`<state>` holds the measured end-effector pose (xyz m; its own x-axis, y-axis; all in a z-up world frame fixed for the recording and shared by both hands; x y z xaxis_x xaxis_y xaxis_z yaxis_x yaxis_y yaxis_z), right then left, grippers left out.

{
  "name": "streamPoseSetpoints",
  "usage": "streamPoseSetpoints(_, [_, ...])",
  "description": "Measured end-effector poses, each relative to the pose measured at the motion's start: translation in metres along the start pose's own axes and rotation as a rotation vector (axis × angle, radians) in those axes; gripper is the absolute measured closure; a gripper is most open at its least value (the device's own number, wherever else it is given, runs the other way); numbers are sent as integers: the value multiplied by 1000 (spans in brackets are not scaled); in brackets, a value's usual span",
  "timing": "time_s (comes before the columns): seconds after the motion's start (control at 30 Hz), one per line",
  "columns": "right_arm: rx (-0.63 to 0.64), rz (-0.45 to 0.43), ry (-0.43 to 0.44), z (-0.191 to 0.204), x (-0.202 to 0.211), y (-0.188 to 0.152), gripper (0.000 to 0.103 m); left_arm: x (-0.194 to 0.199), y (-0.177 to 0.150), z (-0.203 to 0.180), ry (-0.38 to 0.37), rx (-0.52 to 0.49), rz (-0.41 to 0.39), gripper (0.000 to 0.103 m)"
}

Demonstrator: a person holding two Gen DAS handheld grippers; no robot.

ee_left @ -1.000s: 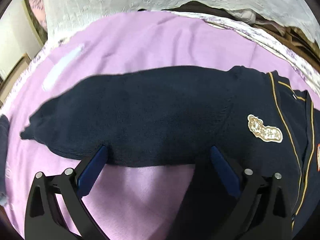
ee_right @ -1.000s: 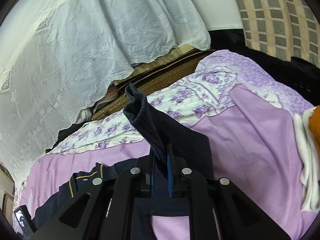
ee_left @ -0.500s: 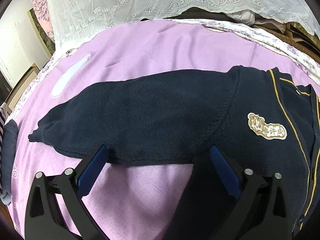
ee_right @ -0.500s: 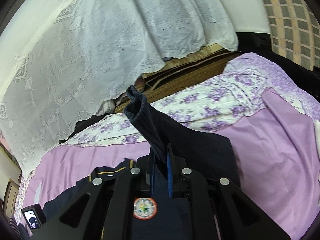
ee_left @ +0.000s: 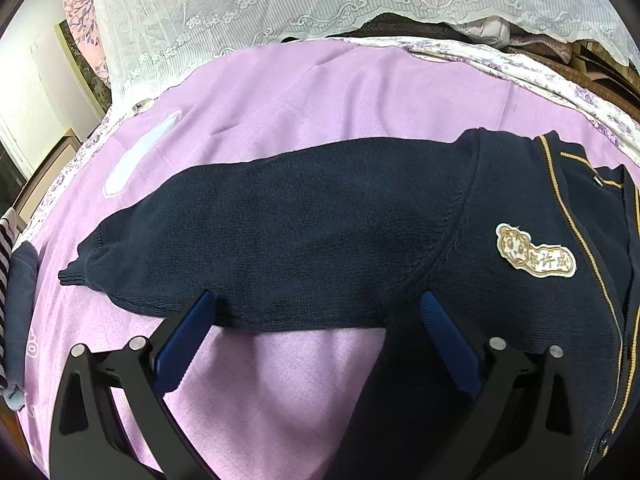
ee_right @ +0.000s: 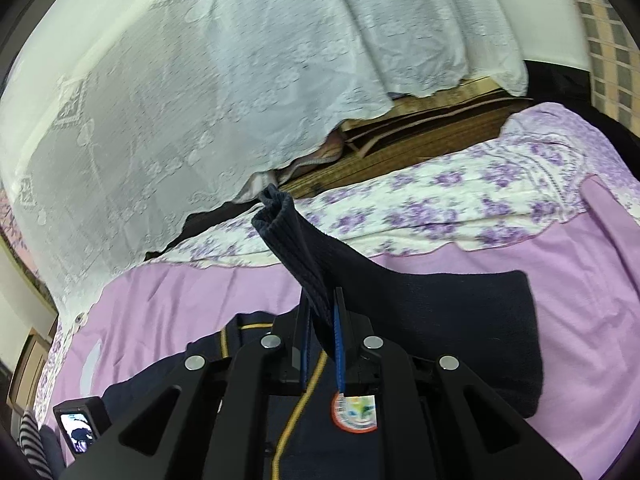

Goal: Fold small clothes
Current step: 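Lift the sleeve with the right gripper and lay it across the cardigan body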

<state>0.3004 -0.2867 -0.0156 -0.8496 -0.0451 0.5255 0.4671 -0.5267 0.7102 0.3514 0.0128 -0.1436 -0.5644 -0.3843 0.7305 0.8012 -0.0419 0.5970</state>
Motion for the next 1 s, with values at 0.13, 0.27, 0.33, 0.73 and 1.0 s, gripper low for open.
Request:
streamPoseSetpoints(0.13, [23, 23, 33, 20, -11, -8, 93, 0, 0, 0, 2, -1, 0, 4])
streamPoseSetpoints(0.27, [48, 55, 65, 41, -22, -20, 93, -1, 0, 0, 1, 0, 1, 4])
streamPoseSetpoints(0.33, [59, 77, 78, 50, -28, -28, 93, -1, 0, -1, 2, 0, 1, 4])
streamPoseSetpoints(0.73, [112, 193, 70, 73, -71, -71, 92, -2, -1, -1, -1, 1, 3, 4])
streamPoseSetpoints(1.0, [129, 250, 52, 75, -92, -90, 92, -2, 0, -1, -1, 1, 3, 4])
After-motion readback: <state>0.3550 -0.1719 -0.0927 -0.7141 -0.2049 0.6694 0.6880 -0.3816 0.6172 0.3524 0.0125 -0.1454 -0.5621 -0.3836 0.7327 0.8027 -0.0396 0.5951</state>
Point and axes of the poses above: each gripper's, at about its wrist camera, not at the fingertips, and x roughly against the way its jaws point, z to its left, y to its top, the point moved 3 cm from there along -x, roughly the way its jaws point, and after that the axes turned 9 degrees about y, right-handed, at the moved point
